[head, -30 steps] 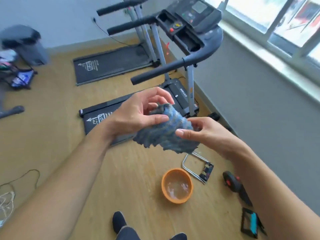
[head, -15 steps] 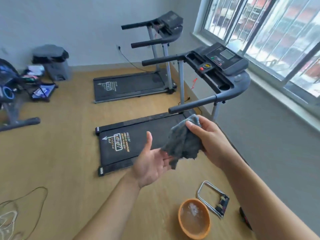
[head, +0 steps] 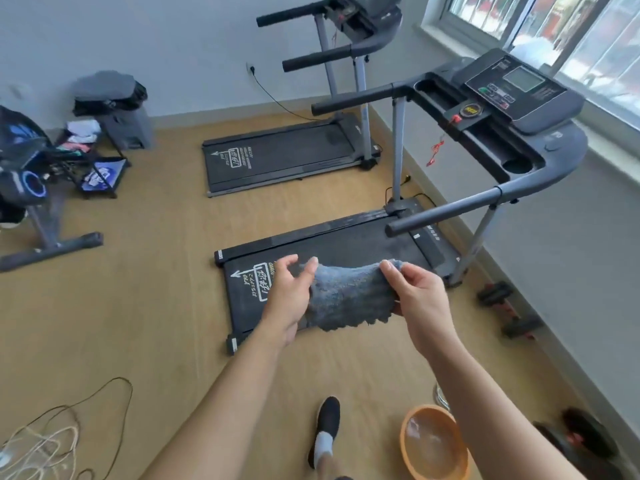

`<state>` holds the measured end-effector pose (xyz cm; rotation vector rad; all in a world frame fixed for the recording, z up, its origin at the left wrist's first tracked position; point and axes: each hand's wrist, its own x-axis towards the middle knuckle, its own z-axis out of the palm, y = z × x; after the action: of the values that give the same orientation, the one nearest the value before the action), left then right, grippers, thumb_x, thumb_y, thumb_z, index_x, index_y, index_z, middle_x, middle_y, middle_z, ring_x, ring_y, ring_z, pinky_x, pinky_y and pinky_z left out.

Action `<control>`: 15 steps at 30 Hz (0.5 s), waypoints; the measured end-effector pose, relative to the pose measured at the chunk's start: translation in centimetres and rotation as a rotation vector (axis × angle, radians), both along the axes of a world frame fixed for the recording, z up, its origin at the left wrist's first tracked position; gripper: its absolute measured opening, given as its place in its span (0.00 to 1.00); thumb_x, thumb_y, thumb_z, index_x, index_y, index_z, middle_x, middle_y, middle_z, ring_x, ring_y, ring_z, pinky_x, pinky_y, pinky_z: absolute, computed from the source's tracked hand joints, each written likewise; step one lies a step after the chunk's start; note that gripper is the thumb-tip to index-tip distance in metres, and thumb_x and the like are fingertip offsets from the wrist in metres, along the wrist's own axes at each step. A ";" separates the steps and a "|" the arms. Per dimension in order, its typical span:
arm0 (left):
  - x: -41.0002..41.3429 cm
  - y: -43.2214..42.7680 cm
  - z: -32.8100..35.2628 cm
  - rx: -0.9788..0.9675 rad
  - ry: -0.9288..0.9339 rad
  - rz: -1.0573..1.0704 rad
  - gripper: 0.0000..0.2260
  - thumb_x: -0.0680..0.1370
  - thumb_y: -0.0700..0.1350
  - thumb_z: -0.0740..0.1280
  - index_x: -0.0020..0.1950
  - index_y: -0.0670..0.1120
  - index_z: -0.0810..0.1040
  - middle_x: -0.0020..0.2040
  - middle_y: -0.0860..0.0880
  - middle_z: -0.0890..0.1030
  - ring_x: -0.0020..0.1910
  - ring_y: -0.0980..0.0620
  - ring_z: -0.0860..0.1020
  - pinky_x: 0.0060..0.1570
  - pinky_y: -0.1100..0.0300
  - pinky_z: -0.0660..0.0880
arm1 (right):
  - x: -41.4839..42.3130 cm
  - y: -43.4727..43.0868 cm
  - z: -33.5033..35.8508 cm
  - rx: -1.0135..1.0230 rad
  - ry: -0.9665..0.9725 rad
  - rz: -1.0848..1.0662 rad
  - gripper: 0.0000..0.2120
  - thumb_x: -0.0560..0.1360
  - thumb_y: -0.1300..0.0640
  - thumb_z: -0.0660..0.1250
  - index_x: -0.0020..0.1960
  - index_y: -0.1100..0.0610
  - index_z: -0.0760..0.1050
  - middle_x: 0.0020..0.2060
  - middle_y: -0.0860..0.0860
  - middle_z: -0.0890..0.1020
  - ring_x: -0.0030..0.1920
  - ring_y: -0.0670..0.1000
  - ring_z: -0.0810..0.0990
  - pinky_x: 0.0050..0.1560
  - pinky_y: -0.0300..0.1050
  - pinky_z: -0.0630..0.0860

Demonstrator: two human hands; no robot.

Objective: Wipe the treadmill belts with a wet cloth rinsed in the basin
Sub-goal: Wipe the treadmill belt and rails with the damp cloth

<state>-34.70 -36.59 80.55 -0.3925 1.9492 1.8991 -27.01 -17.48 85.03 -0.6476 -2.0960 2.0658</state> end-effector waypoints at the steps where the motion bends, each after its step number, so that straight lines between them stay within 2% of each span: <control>1: -1.7 -0.3 -0.9 0.018 -0.128 -0.015 0.24 0.80 0.63 0.70 0.67 0.48 0.73 0.56 0.47 0.83 0.47 0.51 0.82 0.42 0.58 0.79 | -1.6 -0.2 -0.9 -0.035 0.000 -0.002 0.22 0.80 0.46 0.72 0.47 0.67 0.77 0.38 0.68 0.77 0.38 0.60 0.77 0.36 0.74 0.77; 2: -3.3 -0.6 -1.6 0.092 -0.299 -0.032 0.24 0.80 0.62 0.70 0.66 0.45 0.74 0.48 0.46 0.84 0.40 0.50 0.81 0.36 0.59 0.79 | -3.1 -0.4 -1.7 -0.066 -0.011 -0.006 0.23 0.80 0.47 0.71 0.49 0.69 0.75 0.40 0.72 0.77 0.38 0.61 0.77 0.36 0.74 0.77; 3: -4.8 -0.8 -1.8 0.162 -0.465 -0.070 0.26 0.80 0.60 0.71 0.69 0.42 0.73 0.42 0.45 0.84 0.34 0.49 0.80 0.32 0.59 0.78 | -4.7 -0.5 -2.5 -0.089 -0.028 -0.014 0.23 0.80 0.47 0.71 0.51 0.70 0.74 0.43 0.74 0.76 0.39 0.62 0.78 0.37 0.74 0.77; 5: -7.4 -1.0 -2.8 0.226 -0.652 -0.148 0.33 0.80 0.56 0.73 0.75 0.37 0.67 0.41 0.41 0.85 0.32 0.47 0.80 0.35 0.55 0.78 | -7.6 -0.7 -3.9 -0.124 -0.058 -0.045 0.19 0.81 0.50 0.70 0.52 0.69 0.76 0.47 0.74 0.78 0.42 0.64 0.81 0.41 0.73 0.79; 6: -8.7 -0.9 -2.9 0.240 -0.646 -0.169 0.31 0.79 0.53 0.74 0.74 0.38 0.67 0.42 0.41 0.85 0.33 0.47 0.81 0.37 0.54 0.78 | -9.1 -0.9 -4.4 -0.140 -0.071 -0.055 0.16 0.81 0.52 0.70 0.53 0.68 0.77 0.48 0.72 0.81 0.44 0.65 0.83 0.44 0.72 0.80; 9: -12.9 -0.9 -3.1 0.274 -0.395 -0.191 0.21 0.75 0.37 0.78 0.66 0.45 0.79 0.49 0.42 0.86 0.42 0.46 0.85 0.39 0.55 0.81 | -13.6 -1.1 -4.8 -0.170 -0.133 -0.064 0.09 0.82 0.59 0.69 0.55 0.65 0.79 0.49 0.65 0.86 0.48 0.63 0.86 0.48 0.67 0.82; 11: -15.8 -1.6 -3.1 0.148 -0.157 -0.262 0.18 0.71 0.34 0.80 0.57 0.48 0.86 0.52 0.46 0.86 0.52 0.48 0.84 0.48 0.57 0.80 | -16.4 -1.4 -4.3 -0.168 -0.141 -0.045 0.06 0.81 0.63 0.69 0.58 0.60 0.80 0.49 0.59 0.88 0.51 0.63 0.87 0.49 0.61 0.85; 13: -19.2 -2.6 -2.9 -0.038 0.033 -0.317 0.13 0.70 0.35 0.82 0.49 0.50 0.88 0.47 0.53 0.86 0.49 0.58 0.81 0.51 0.64 0.77 | -19.1 -1.9 -4.1 -0.100 -0.145 -0.030 0.09 0.80 0.62 0.70 0.60 0.55 0.78 0.48 0.57 0.88 0.51 0.62 0.87 0.52 0.66 0.83; 15: -23.3 -3.8 -2.5 -0.212 0.176 -0.380 0.09 0.71 0.39 0.82 0.44 0.52 0.88 0.45 0.56 0.86 0.40 0.67 0.78 0.46 0.69 0.73 | -22.1 -2.5 -4.1 0.007 -0.147 -0.047 0.16 0.79 0.59 0.73 0.62 0.48 0.74 0.47 0.55 0.88 0.49 0.59 0.87 0.51 0.68 0.82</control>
<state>-58.01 -40.41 78.00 0.0916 2.1627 1.5353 -49.08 -20.00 80.94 -0.8641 -2.1401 2.0424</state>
